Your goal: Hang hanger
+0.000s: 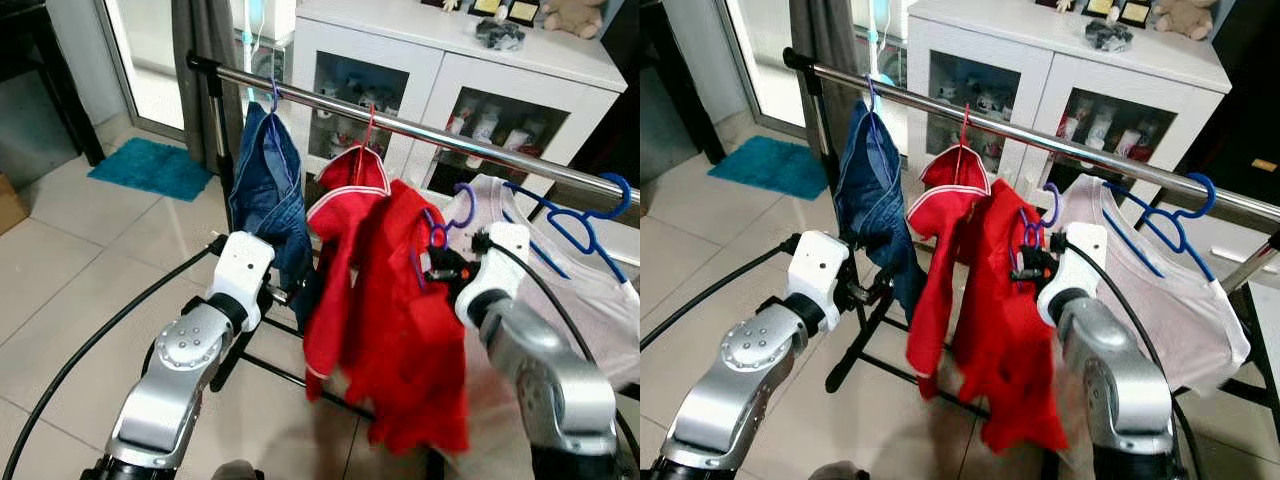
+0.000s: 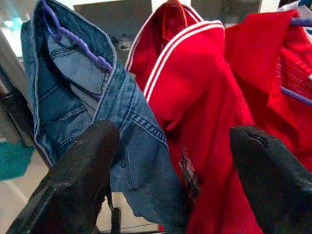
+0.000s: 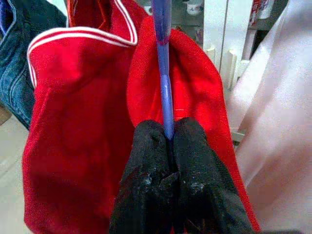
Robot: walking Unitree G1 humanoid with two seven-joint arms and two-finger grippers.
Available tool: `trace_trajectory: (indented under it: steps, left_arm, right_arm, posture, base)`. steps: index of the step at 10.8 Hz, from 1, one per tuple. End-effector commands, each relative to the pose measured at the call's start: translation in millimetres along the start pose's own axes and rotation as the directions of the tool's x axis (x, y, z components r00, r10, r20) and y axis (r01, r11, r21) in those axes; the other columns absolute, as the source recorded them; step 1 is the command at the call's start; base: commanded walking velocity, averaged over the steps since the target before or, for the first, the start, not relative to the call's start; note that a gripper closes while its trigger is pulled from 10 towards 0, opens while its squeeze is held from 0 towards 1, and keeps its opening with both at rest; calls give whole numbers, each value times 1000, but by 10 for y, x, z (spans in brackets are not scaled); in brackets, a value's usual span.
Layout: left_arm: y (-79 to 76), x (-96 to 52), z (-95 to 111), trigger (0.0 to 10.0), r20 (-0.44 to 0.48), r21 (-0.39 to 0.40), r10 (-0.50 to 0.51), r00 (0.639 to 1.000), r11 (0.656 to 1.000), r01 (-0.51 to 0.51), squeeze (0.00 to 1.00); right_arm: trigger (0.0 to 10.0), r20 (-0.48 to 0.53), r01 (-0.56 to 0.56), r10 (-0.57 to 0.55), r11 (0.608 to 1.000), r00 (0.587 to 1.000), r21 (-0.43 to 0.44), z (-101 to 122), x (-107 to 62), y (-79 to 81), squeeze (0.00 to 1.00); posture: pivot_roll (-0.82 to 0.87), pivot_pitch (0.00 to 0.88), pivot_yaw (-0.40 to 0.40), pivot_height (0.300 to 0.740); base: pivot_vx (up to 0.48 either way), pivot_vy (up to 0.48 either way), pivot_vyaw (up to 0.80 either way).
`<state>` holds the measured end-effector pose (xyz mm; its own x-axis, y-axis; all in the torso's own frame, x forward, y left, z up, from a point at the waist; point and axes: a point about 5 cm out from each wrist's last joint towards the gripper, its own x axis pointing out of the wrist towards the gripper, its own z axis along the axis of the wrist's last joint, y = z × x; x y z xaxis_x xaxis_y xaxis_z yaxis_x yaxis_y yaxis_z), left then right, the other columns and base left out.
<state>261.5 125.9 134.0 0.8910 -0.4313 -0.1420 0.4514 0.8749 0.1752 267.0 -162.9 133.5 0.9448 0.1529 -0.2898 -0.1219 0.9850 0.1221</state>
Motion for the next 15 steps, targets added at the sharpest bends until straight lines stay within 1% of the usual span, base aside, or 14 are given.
trace_trajectory:
  steps: [1, 2, 4, 6, 7, 8, 10, 11, 12, 13, 14, 15]
  left_arm:
    - [-22, 26, 41, 10000, 6, 1, -10, 1000, 1000, 10, 0]
    - [-52, 36, 70, 10000, 12, 0, -23, 1000, 1000, 23, 0]
    - [-36, 0, 29, 10000, 5, -14, -7, 1000, 1000, 8, 0]
    - [-70, 42, 83, 10000, 21, -24, -13, 1000, 1000, 14, 0]
    - [-65, 8, 64, 10000, 16, -22, -11, 1000, 1000, 11, 0]
    - [-31, -19, 28, 10000, 6, -24, 1, 1000, 1000, 0, 0]
    - [-4, 8, 32, 10000, 3, -14, 5, 1000, 1000, -5, 0]
    - [-32, 2, 64, 10000, 13, -6, -18, 1000, 1000, 18, 0]
    - [-18, -17, 41, 10000, 8, -7, -13, 1000, 1000, 13, 0]
    - [5, -6, 22, 10000, 5, -10, -5, 1000, 1000, 5, 0]
    - [1, 13, 33, 10000, 7, -11, -5, 1000, 1000, 5, 0]
    - [-43, 44, 69, 10000, 19, -11, -23, 1000, 1000, 24, 0]
  right_arm:
    - [0, 22, 27, -27, 1000, 999, -13, 61, -38, -43, 0]
    - [0, 19, 36, -36, 999, 999, -15, 44, -53, -64, 0]
    - [0, 17, 41, -41, 999, 999, -14, 32, -74, -40, 0]
    - [0, 6, 37, -37, 999, 999, -22, 22, -80, -51, 0]
    - [0, -5, 46, -46, 999, 999, -21, -15, -78, -59, 0]
    - [0, -8, 52, -52, 998, 999, -19, -26, -67, -49, 0]
    - [0, -2, 47, -47, 999, 999, -15, -15, -53, -43, 0]
    - [10000, -9, 52, -52, 998, 999, -28, -36, -58, -59, 0]
    - [10000, -18, 50, -50, 998, 999, -27, -62, -59, -52, 0]
    - [10000, -20, 50, -51, 999, 999, -20, -59, -66, -38, 0]
    - [10000, -24, 50, -51, 998, 998, -26, -55, -67, -47, 0]
    - [10000, -29, 57, -58, 998, 998, -32, -64, -85, -87, 0]
  posture:
    - [66, 14, -71, 740]
    - [69, 16, -79, 740]
    - [58, 0, -89, 740]
    - [70, 3, -93, 740]
    - [69, 0, -100, 740]
    - [68, 0, -103, 740]
    - [73, 0, -93, 740]
    - [78, 0, -92, 740]
    - [73, 0, -93, 740]
    - [67, 0, -92, 740]
    - [65, 0, -88, 740]
    - [70, 0, -89, 740]
  base:
    - [0, 0, 0]
    - [0, 0, 0]
    - [0, 0, 0]
    - [0, 0, 0]
    - [0, 0, 0]
    - [-304, 0, 0]
    - [-307, 0, 0]
    - [-296, 0, 0]
    - [-289, 0, 0]
    - [-292, 0, 0]
    - [-292, 0, 0]
    - [-292, 0, -800]
